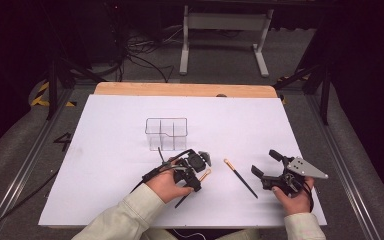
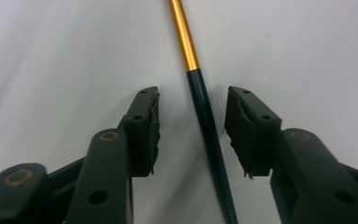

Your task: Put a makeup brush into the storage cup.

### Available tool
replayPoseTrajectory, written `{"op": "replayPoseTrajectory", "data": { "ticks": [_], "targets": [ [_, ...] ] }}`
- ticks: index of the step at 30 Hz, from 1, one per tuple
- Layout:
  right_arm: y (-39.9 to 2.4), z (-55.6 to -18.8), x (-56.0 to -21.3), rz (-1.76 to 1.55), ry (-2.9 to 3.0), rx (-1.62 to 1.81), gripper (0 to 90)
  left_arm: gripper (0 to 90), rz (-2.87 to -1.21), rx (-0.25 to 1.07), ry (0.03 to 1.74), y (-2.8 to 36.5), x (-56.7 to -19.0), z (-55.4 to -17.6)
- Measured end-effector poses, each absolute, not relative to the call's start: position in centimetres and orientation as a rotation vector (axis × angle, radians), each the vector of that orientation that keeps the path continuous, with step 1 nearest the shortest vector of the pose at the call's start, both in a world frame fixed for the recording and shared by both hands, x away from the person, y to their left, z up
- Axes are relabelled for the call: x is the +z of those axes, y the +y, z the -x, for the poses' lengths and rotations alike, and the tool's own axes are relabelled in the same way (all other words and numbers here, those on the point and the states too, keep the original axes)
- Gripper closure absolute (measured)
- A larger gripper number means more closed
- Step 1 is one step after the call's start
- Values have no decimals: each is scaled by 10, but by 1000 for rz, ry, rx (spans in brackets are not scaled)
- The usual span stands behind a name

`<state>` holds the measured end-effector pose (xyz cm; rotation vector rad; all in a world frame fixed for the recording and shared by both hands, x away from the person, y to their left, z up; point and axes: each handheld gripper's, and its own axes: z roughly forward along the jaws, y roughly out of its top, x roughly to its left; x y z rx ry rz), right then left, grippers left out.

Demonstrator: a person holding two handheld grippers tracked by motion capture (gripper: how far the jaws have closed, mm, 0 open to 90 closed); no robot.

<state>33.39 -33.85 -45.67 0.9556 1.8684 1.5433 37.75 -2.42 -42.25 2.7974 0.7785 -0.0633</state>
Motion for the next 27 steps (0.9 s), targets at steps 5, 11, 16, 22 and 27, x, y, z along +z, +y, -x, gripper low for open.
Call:
{"op": "replayPoseTrajectory", "data": {
  "ticks": [5, 11, 16, 22, 27],
  "targets": [
    [-339, -334, -457, -960, 1864, 1543, 56, 624, -2810, -38, 791, -25, -422, -376],
    [-339, -334, -457, -958, 1862, 1541, 56, 676, -2812, -23, 806, -24, -422, -376],
    [-339, -334, -457, -960, 1861, 1540, 55, 734, -2824, 10, 787, -24, -422, -376],
    [-339, -334, -457, -960, 1859, 1542, 55, 815, -2836, 26, 794, -23, -422, -376],
    [-339, -334, -457, -961, 1859, 1541, 55, 820, -2836, 23, 797, -23, -422, -376]
  ]
}}
